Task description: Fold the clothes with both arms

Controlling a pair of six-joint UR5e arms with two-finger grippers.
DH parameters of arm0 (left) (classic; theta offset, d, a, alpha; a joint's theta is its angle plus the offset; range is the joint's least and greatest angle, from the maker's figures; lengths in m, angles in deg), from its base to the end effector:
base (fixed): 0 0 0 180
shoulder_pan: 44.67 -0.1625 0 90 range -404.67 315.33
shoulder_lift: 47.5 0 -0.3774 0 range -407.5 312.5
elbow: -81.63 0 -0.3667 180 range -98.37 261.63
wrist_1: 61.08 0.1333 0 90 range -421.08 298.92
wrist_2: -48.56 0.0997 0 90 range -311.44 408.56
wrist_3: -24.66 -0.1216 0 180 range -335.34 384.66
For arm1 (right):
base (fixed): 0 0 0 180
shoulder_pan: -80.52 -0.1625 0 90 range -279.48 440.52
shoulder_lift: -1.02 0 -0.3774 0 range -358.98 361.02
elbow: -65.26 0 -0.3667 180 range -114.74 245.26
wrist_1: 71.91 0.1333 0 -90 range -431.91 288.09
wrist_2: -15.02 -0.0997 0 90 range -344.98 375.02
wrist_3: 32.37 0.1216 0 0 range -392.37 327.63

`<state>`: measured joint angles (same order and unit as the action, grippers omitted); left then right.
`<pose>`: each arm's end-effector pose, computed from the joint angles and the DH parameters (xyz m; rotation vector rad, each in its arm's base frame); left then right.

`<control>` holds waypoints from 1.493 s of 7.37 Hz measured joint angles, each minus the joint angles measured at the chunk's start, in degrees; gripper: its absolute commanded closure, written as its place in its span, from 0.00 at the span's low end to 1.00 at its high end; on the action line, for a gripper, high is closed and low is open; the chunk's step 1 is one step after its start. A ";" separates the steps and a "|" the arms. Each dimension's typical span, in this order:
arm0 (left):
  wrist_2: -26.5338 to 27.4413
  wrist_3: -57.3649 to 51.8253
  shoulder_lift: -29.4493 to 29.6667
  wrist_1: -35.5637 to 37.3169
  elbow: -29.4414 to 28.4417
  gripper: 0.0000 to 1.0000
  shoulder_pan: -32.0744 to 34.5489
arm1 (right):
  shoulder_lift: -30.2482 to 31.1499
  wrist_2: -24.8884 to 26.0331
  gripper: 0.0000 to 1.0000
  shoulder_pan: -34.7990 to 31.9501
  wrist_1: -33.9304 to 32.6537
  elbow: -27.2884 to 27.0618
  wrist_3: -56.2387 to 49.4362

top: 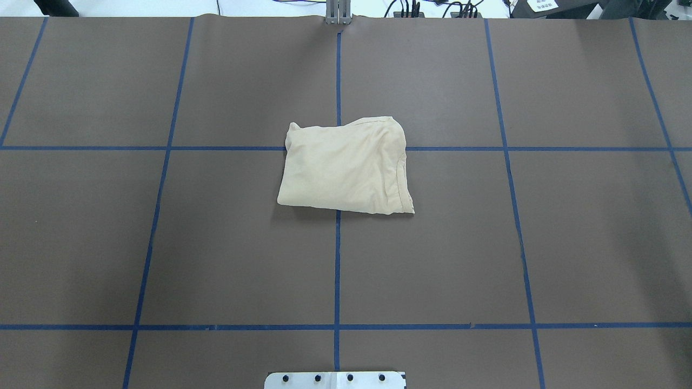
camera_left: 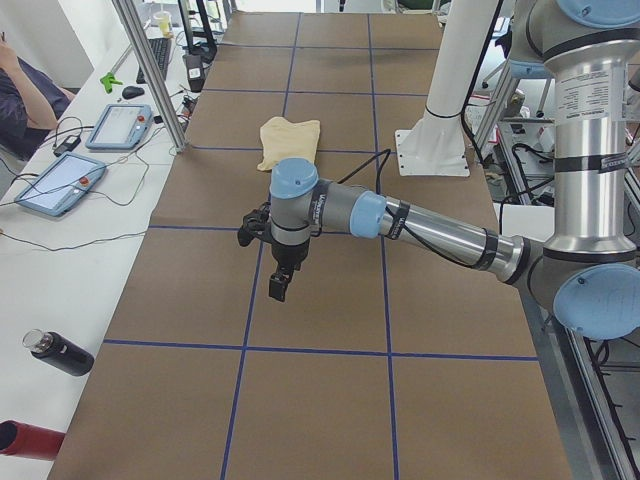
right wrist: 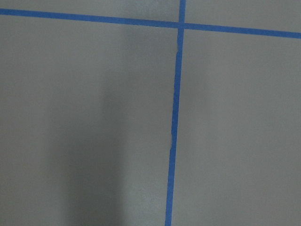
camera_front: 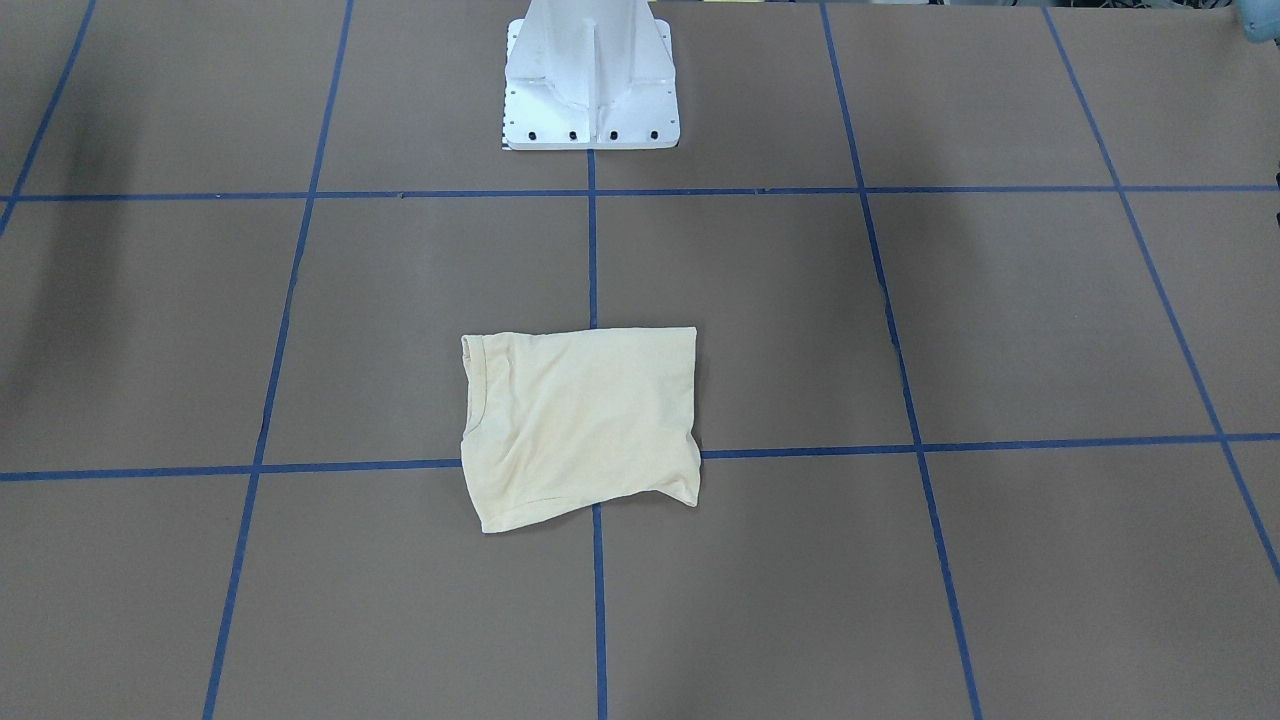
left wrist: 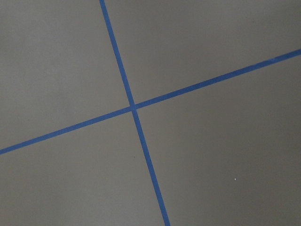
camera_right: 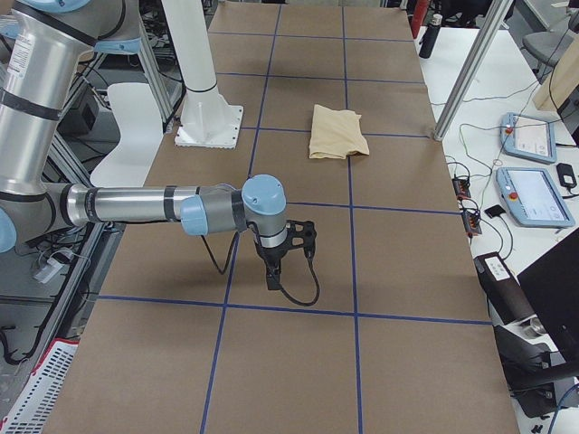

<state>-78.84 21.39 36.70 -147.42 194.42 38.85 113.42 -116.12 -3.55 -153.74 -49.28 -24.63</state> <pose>-0.0103 -0.4358 0.5018 0.2065 0.6573 0.2393 0.0182 -0.3408 0.5700 0.0857 -0.7314 -0.0344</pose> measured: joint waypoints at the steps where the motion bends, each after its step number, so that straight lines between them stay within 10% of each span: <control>1: 0.04 0.14 0.14 0.04 -0.36 0.00 0.10 | 0.44 -0.15 0.00 0.09 1.08 0.04 0.14; 11: -1.02 -12.57 -9.16 -2.96 -2.83 0.00 16.19 | 0.03 -0.31 0.00 0.13 1.85 0.07 0.62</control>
<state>-79.86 8.83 27.55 -150.38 191.60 55.04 113.45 -116.43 -3.42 -151.89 -49.21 -24.02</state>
